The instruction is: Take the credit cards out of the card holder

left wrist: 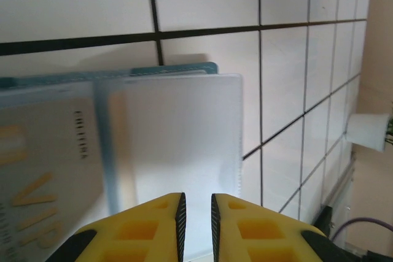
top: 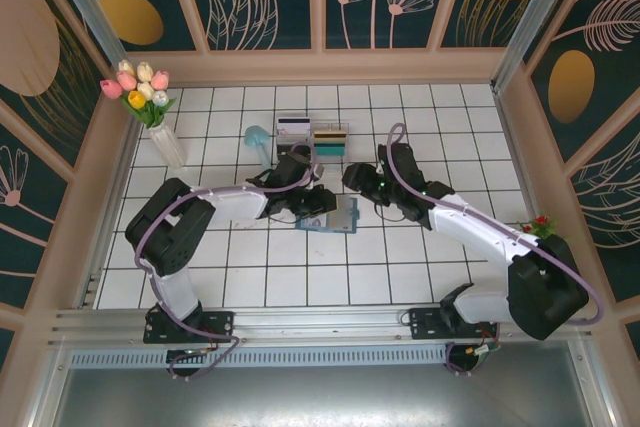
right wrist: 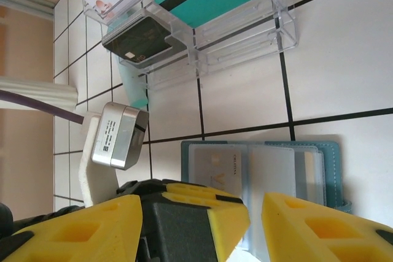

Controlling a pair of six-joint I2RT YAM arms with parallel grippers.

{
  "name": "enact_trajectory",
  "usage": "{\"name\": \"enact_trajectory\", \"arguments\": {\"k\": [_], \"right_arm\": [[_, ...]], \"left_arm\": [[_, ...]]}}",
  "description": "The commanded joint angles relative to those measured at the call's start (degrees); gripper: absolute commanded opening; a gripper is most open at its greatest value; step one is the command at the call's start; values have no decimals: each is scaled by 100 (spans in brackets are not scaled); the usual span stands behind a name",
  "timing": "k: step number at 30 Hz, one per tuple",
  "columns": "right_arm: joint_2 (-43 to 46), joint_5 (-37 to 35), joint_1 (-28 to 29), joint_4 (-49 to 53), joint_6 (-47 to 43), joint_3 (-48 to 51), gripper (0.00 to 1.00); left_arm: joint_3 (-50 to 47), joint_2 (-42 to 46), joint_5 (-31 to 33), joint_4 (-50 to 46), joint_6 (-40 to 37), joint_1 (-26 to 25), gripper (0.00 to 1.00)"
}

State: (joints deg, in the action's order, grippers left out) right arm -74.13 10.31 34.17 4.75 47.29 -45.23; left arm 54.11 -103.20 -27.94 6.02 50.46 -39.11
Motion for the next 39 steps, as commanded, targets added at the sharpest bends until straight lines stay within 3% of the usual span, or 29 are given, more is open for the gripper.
{"name": "enact_trajectory", "arguments": {"k": [1,6,15,19,28,39], "right_arm": [[-250,628,-23,-369,-3,-69,51],[-966,1314,180,-557,-16,-292,38],[-1731,1677,221,-1028,244,-60,33],[-2083,2133,151,-1607,453,78,28],[-2403,1905,99,-1277,312,41,25],[-2757,2082,104,-1260,138,-29,23]], "left_arm": [[-70,632,487,-317,-153,199,20],[-787,1199,762,-52,270,404,12],[-1187,1010,726,272,568,403,0],[-1163,778,487,382,575,400,0],[-1255,703,868,112,429,393,0],[-1420,537,861,217,535,350,0]]}}
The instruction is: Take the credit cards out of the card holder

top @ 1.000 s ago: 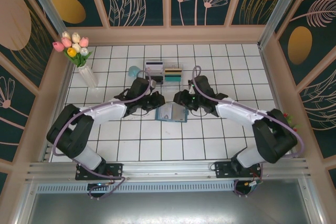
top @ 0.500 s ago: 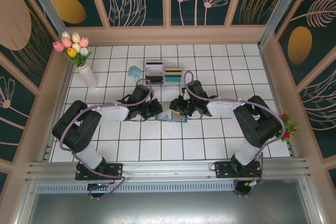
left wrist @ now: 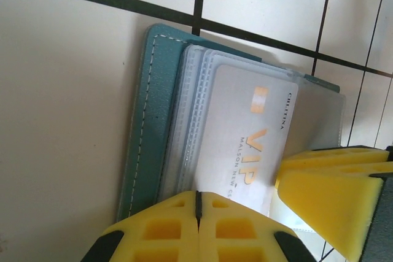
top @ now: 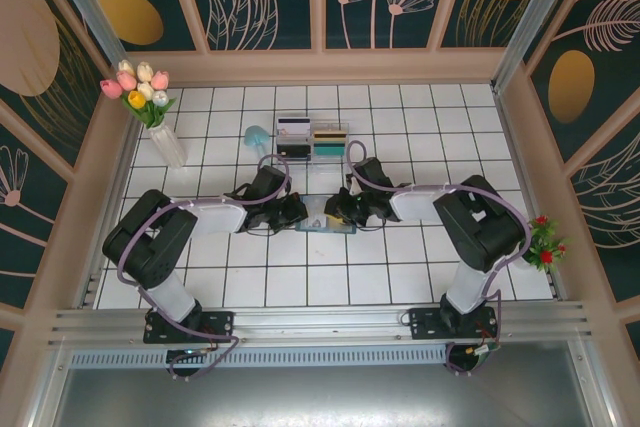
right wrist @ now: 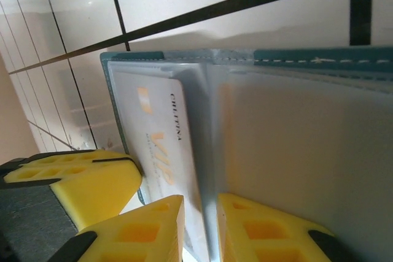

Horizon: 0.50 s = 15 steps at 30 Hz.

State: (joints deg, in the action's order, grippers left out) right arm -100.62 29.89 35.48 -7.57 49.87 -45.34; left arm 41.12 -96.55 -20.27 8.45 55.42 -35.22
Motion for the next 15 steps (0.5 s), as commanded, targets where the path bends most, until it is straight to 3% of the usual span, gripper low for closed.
{"name": "enact_trajectory", "arguments": {"k": [1,15], "right_arm": [[-124,142,-27,-30,-134,-24,23],[-224,428,-23,-324,-445,65,20]], "left_arm": [[-130,-128,94,-36,31,-43,0],[-185,-127,145,-164,-18,-42,0]]}}
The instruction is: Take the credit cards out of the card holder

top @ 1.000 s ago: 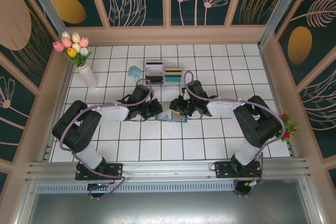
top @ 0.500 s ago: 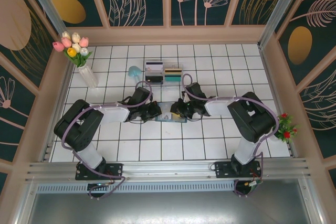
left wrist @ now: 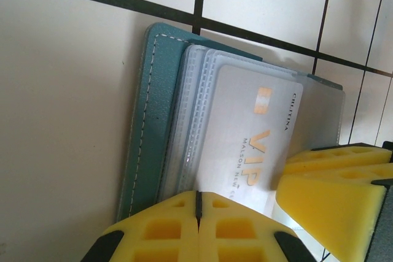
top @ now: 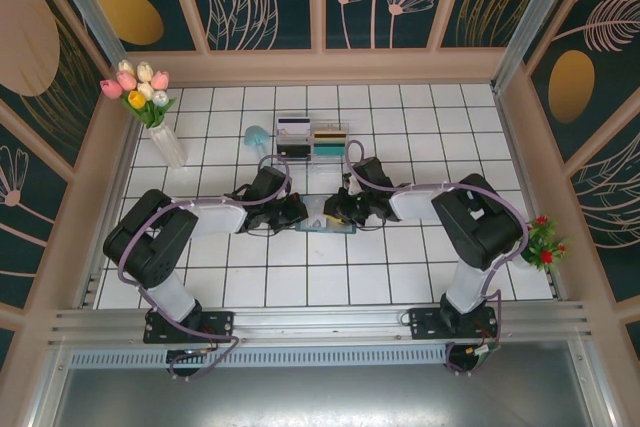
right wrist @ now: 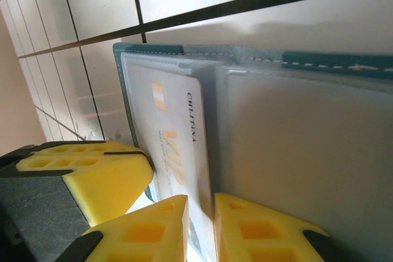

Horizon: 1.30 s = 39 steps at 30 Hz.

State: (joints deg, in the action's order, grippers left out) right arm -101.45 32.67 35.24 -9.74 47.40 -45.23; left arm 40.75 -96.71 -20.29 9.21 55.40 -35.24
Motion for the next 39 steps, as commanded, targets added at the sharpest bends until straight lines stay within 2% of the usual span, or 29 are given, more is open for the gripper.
{"name": "enact_trajectory", "arguments": {"k": [1,8,22,25,32,39], "right_arm": [[-146,161,0,-116,-212,59,18],[-46,2,-31,-34,-232,156,10],[367,-51,-259,209,-523,454,5],[475,30,-273,136,-534,521,6],[185,380,-254,-159,-485,364,21],[-58,521,-212,-305,-487,324,23]], "left_arm": [[-146,-114,149,-244,-15,-41,0],[-98,-72,379,-530,-95,-42,0],[-227,-36,459,-535,-24,-37,2],[-195,-74,413,-539,-60,-38,1],[-111,-112,324,-574,-161,-42,0],[-103,-270,342,-728,-284,-40,0]]}}
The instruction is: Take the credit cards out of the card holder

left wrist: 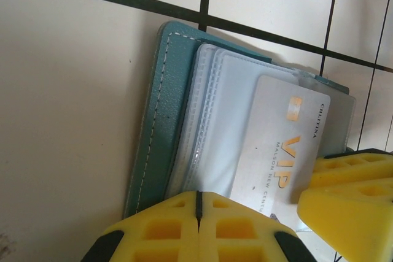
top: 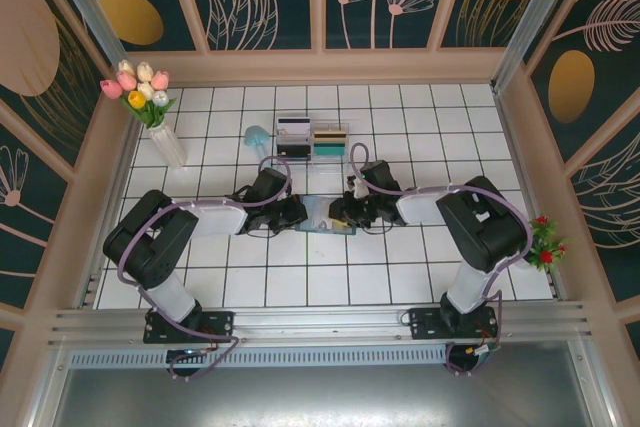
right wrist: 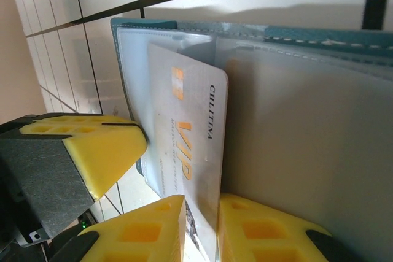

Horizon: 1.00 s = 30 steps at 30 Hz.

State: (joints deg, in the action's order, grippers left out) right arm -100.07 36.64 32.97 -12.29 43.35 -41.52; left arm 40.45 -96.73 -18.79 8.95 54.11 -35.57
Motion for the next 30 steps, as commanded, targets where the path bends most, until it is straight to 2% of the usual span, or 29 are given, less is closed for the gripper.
{"name": "enact_trajectory", "arguments": {"k": [1,3,8,12,15,17,24,30], "right_arm": [[-206,124,21,-77,-83,-34,23],[-218,119,21,-123,-79,-13,22],[-92,-172,-47,76,-77,43,6],[292,-236,-130,306,-160,165,0],[672,-208,-132,616,-348,254,0],[865,-81,-362,701,-409,356,0],[1457,246,-565,658,-443,686,0],[2196,546,-850,-119,-319,1046,0]], "left_arm": [[-97,-275,191,-708,-163,-8,0],[-103,-290,190,-720,-179,-3,0],[-98,-217,325,-788,-159,-10,0],[-94,-185,448,-868,-145,-5,0],[-83,-180,464,-880,-136,-9,0],[-51,-180,464,-877,-145,-3,0],[110,55,320,-779,-184,-4,6],[363,345,83,-608,-465,14,23]]}}
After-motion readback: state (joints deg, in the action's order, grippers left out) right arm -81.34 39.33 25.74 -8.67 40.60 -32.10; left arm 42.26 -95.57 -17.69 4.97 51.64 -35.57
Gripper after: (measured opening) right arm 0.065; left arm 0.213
